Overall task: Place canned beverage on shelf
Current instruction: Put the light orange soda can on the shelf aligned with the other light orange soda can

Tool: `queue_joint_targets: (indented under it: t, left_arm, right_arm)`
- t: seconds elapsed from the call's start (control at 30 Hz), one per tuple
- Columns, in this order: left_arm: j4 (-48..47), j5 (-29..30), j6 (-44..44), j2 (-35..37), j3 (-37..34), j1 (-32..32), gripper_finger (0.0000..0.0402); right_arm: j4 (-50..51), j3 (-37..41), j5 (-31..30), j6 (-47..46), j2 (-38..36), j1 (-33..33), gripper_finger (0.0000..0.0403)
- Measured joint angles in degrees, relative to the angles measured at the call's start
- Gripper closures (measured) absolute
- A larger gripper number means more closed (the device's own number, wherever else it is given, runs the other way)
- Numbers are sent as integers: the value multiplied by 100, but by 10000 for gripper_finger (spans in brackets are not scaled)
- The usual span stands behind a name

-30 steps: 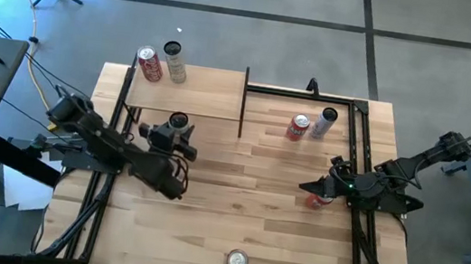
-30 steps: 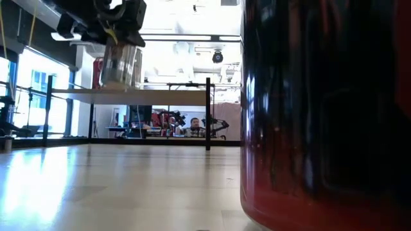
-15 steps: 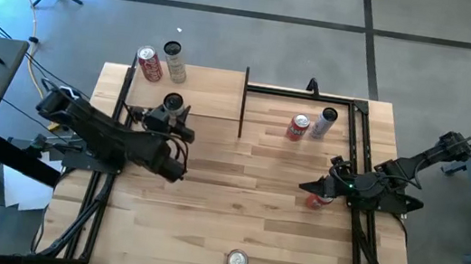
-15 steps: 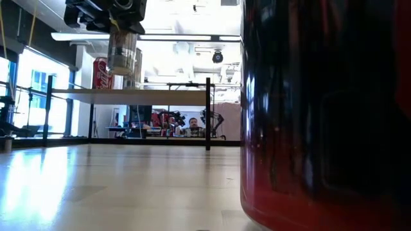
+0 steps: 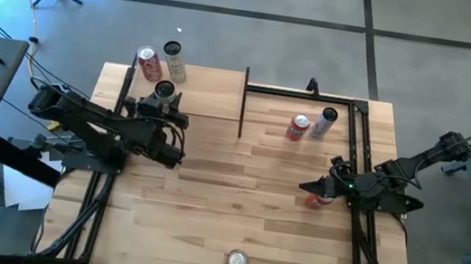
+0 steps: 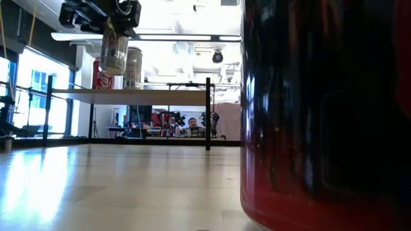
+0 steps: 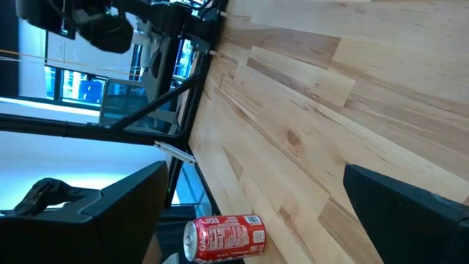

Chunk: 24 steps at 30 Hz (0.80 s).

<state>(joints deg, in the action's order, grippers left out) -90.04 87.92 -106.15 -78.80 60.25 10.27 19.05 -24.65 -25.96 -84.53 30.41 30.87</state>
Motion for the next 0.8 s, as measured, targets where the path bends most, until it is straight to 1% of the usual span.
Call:
queue_joint_targets:
  t: [0.2,0.53,0.8]
  left_arm:
    - [3,205,-214,43,-244,-175,200]
    - [6,194,-175,43,-249,-555,192]
    - [151,206,-436,43,-249,-747,190]
  right_arm:
    - [0,1,-1,0,-1,2,3]
    - [0,1,-1,0,-1,0,3]
    - [0,1,-1,0,-1,0,3]
